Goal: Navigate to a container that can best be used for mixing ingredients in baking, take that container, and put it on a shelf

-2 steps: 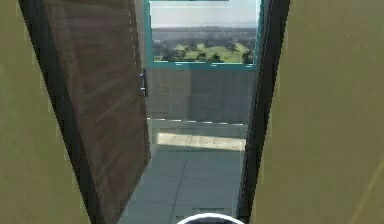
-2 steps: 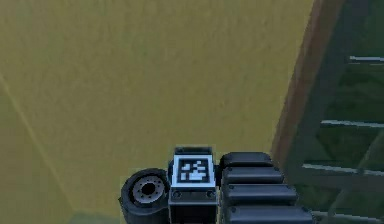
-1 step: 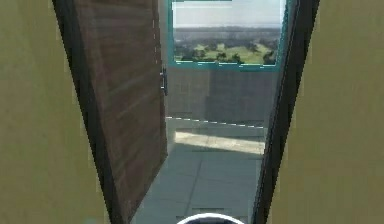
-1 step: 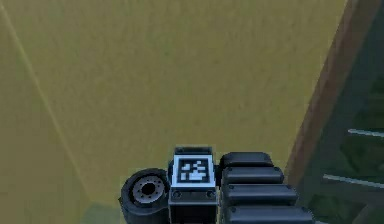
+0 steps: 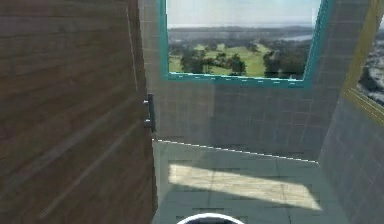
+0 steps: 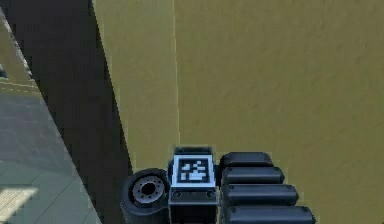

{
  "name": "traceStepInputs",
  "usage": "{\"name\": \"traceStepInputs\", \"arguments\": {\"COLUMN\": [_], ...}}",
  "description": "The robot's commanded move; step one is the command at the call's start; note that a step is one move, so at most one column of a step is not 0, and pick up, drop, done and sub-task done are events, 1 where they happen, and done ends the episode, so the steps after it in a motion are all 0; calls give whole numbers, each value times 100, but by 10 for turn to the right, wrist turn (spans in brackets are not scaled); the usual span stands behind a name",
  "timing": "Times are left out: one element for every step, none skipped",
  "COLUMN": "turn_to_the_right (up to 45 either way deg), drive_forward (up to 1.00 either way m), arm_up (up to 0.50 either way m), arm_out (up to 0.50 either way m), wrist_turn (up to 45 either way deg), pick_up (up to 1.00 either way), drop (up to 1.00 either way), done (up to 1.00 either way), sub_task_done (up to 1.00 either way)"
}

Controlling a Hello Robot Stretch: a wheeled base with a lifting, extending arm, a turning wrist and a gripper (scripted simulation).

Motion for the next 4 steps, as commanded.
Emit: {"name": "traceStepInputs", "arguments": {"turn_to_the_right": [30,-330,0,420], "drive_forward": [0,0,20,0], "arm_up": [0,0,0,0], "arm_out": [0,0,0,0], "wrist_turn": [0,0,0,0], "pick_up": [0,0,0,0], "drop": [0,0,0,0], "done": [0,0,0,0], "sub_task_done": [0,0,0,0]}}
